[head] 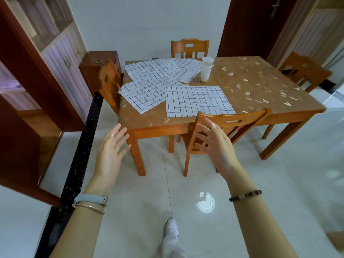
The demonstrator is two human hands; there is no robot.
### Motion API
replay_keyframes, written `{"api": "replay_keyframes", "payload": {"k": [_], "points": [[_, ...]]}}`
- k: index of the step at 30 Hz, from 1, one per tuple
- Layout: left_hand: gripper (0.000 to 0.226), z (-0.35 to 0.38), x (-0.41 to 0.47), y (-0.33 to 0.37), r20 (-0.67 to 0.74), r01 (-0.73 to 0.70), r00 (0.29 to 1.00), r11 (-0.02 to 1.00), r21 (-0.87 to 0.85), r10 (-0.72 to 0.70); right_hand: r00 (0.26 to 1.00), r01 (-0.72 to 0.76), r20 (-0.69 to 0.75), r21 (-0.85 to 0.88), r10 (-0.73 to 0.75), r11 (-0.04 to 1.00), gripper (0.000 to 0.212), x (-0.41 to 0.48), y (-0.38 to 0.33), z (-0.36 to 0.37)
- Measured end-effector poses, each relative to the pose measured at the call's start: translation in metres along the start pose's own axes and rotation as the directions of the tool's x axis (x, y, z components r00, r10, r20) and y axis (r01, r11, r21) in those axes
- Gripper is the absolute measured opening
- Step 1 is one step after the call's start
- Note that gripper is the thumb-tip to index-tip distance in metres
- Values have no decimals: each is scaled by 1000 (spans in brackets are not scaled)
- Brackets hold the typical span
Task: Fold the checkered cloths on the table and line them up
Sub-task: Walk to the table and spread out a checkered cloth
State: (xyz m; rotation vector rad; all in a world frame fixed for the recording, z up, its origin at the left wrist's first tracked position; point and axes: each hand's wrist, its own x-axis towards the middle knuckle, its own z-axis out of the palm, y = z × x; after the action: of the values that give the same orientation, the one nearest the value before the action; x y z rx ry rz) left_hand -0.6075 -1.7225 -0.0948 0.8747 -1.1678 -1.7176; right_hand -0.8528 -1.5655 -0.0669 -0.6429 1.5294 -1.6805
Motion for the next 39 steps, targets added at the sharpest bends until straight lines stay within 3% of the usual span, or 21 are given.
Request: {"api": "replay_keyframes", "payload": {"k": [16,24,39], "points": [[43,48,192,-1,26,39,999,999,-8,-39,1000,13,-26,17,-13,1000,46,183,-25,15],[38,80,256,-17,65,149,988,984,-96,-143,998,-9,-70,-7,9,1000,48,236,-31,-10],[34,107,389,-68,52,294,954,955,39,-296,970,-108,-210,63,119,992,41,348,-7,-16]]}}
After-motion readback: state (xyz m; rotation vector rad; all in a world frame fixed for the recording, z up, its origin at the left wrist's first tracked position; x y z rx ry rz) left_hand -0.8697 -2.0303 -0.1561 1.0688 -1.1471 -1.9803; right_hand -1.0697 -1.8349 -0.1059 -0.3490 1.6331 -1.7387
